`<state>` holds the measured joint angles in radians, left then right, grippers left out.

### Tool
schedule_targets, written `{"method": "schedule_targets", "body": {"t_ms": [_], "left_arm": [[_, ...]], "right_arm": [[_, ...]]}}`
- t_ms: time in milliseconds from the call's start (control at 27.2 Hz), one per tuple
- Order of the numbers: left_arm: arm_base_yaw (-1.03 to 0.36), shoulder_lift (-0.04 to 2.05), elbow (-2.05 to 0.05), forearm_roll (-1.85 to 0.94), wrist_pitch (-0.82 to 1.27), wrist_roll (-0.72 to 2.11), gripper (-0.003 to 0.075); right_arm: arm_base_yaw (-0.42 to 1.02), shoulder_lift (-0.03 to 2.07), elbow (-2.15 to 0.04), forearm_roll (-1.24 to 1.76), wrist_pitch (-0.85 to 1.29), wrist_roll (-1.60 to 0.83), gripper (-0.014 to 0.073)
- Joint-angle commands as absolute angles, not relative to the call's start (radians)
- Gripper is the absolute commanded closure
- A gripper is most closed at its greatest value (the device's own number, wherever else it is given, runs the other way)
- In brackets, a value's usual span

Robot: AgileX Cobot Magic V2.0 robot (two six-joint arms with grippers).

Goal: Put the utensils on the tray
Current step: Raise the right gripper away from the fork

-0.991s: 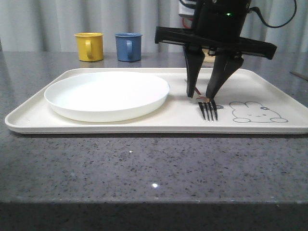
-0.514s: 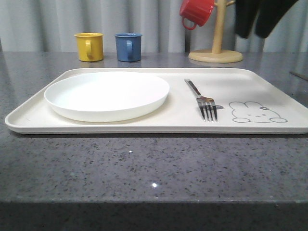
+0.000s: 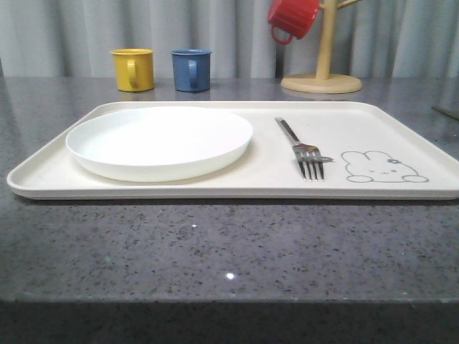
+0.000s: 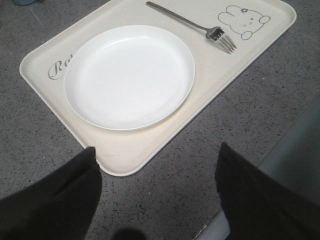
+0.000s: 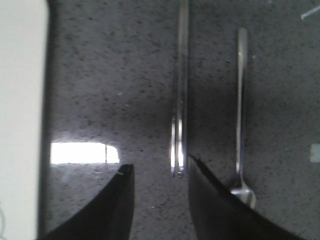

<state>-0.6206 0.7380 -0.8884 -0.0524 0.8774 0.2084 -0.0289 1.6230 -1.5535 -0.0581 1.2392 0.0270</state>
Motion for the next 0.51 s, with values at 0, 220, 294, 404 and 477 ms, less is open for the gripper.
{"method": "schedule_targets", "body": {"t_ms": [0,220,294,404,477], "left_arm": [[-0.619,0.735,-0.912,-0.059,0.808,0.199,0.025],[-0.619,0.735,-0.912,-0.059,0.808,0.199,0.025],[-0.619,0.735,-0.912,-0.059,0.808,0.199,0.0251],[-0.619,0.735,-0.912,-0.059,0.808,0.199,0.0251],[-0.619,0.735,-0.912,-0.059,0.808,0.199,0.025]], "right_arm": [[-0.079,1.627,-1.581,-0.025,1.305,-0.045,0.0296],[-0.099,1.723,-1.581,-0.01,1.292,-0.08,0.0296],[-0.099,1.744,-1.581,-0.01,1.286,-0.082,0.0296],[-0.099,1.776,-1.581,-0.01,1.27,-0.082,0.0296],[-0.099,1.793,-1.581,-0.01,1.257,-0.082,0.0296]]}}
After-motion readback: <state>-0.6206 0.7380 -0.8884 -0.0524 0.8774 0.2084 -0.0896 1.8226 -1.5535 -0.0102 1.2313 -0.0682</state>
